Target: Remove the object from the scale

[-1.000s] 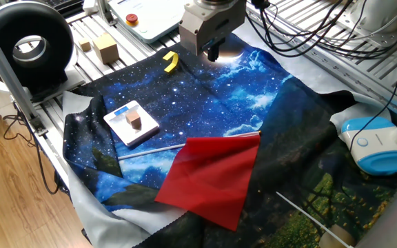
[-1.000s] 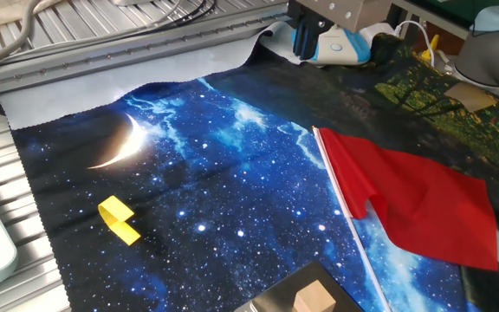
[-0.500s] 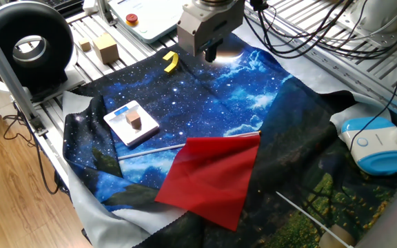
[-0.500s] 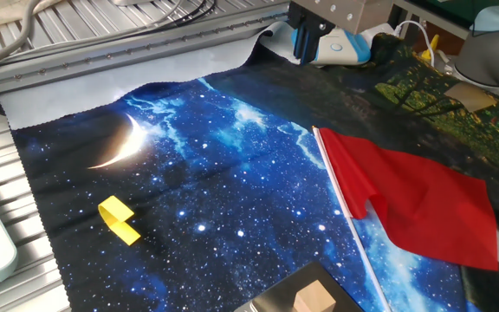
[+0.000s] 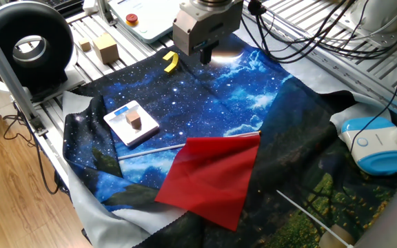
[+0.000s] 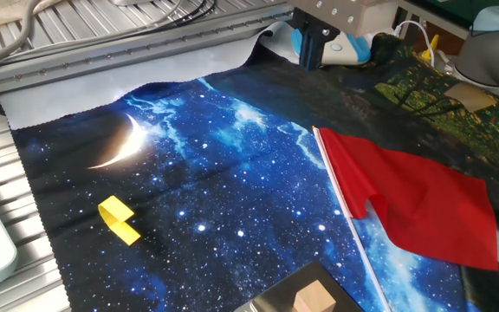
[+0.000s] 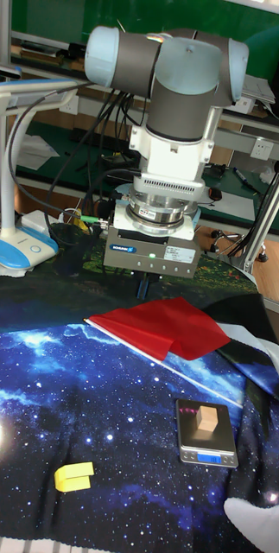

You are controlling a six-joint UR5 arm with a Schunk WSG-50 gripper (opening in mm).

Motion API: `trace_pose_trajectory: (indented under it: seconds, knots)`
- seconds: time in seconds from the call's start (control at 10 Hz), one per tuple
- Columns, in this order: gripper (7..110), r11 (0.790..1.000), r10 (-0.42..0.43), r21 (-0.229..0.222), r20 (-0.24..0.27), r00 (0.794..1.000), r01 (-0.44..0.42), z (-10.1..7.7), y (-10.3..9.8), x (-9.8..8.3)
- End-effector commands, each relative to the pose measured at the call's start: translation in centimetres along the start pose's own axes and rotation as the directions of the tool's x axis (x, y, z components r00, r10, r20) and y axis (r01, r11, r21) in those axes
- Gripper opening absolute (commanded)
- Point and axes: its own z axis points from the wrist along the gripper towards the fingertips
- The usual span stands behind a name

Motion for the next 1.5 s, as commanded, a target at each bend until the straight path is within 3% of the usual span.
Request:
trace_pose_trajectory:
  seconds: [0.0, 0.9, 1.0, 1.1, 1.4]
  knots:
    - [7, 0.999, 0.028, -0.027, -0.014, 1.000, -0.028, -0.4, 0.7, 0.4]
    - [7, 0.993, -0.120, -0.014, 0.013, 0.993, 0.120, -0.3, -0.4, -0.1]
    - [7, 0.992, -0.129, -0.003, 0.016, 0.992, 0.129, -0.3, -0.7, -0.2]
    - [7, 0.990, -0.140, 0.035, 0.028, 0.990, 0.139, -0.3, -1.6, -0.7]
    - [7, 0.987, -0.149, 0.073, 0.072, 0.986, 0.144, -0.4, -2.3, -1.9]
